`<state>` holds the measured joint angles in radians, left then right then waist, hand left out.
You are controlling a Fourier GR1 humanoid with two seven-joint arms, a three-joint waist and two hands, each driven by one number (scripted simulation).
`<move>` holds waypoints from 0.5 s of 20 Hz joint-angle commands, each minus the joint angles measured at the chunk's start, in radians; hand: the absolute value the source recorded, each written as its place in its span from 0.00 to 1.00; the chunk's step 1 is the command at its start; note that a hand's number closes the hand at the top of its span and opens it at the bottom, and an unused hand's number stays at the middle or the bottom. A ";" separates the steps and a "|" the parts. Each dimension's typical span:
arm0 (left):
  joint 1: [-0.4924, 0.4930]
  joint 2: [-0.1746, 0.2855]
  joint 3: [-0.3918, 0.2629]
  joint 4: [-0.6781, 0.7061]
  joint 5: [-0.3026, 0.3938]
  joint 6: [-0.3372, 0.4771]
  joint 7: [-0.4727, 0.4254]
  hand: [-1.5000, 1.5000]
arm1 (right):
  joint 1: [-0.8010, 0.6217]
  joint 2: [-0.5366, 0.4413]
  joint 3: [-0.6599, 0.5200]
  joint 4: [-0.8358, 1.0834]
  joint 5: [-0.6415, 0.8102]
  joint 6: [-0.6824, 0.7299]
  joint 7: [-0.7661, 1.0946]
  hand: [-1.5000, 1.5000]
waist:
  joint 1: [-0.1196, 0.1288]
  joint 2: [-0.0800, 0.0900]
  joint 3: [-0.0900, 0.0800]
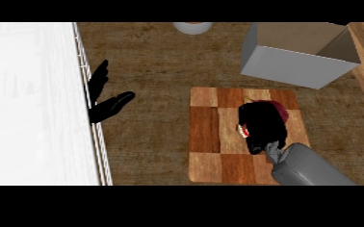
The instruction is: Pick the cupcake from the cutting board and place it in the cardboard box
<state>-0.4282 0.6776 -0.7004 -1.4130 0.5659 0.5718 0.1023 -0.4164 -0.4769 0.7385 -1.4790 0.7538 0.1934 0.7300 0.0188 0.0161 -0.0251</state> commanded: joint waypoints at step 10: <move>-0.107 0.025 -0.044 -0.062 -0.085 -0.104 -0.166 0.50 | -0.077 0.057 0.238 -0.132 -0.041 -0.085 -0.654 1.00 | 0.025 -0.009 0.026</move>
<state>-0.4746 0.6675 -0.7342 -1.3929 0.5584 0.5745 0.1013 -0.4808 -0.4238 0.9376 -1.5714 0.7257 0.1552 0.2457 0.0546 0.0264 -0.0226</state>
